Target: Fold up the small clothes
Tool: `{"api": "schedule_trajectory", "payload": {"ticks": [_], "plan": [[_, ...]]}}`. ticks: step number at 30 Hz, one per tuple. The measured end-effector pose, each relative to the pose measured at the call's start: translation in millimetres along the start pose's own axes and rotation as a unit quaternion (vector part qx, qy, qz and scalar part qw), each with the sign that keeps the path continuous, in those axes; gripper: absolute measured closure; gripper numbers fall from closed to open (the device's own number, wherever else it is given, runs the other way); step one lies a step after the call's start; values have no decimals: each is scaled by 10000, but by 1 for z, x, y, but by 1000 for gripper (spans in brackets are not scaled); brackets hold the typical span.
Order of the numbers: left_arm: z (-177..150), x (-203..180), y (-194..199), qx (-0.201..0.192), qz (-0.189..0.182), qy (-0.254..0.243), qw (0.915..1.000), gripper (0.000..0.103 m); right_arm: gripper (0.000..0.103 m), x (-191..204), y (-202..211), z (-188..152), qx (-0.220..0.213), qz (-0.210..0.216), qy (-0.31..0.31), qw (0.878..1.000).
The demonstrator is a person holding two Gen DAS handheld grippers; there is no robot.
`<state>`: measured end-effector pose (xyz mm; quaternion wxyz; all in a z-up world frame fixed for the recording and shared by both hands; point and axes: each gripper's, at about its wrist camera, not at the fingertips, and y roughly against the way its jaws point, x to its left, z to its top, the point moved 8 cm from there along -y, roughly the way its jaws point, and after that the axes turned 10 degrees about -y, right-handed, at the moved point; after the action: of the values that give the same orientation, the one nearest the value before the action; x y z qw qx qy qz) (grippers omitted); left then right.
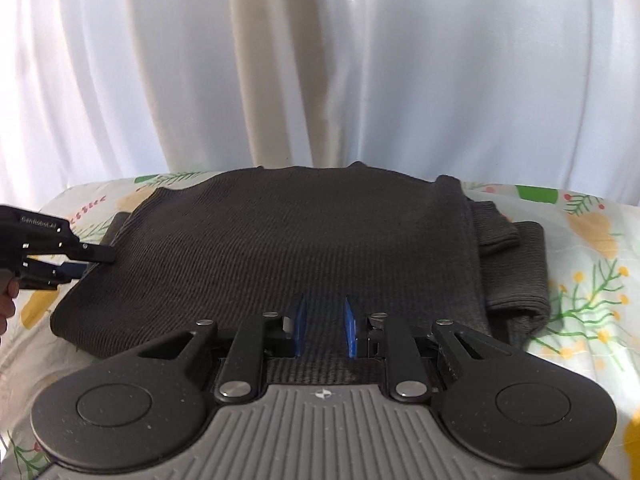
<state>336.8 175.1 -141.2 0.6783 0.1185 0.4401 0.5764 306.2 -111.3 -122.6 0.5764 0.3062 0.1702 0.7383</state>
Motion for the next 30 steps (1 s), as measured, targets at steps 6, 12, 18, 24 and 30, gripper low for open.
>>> {"api": "schedule_trajectory", "payload": {"ticks": [6, 12, 18, 24, 30], "plan": [[8, -19, 11, -18, 100, -329, 9994, 82, 85, 9, -9, -14, 165, 11, 78, 9998], [22, -84, 18, -70, 136, -935, 9955, 83, 85, -22, 7, -1, -135, -363, -313, 9988], [-4, -159, -23, 152, 139, -1878, 9820, 89, 85, -50, 18, 3, -311, -650, -677, 9951], [-38, -183, -50, 29, 211, -2424, 9699, 83, 85, -67, 15, -6, -267, -794, -758, 9936], [-33, -185, -9, 212, -308, -2272, 9731, 71, 85, -68, 13, -10, -174, -732, -800, 9940]]}}
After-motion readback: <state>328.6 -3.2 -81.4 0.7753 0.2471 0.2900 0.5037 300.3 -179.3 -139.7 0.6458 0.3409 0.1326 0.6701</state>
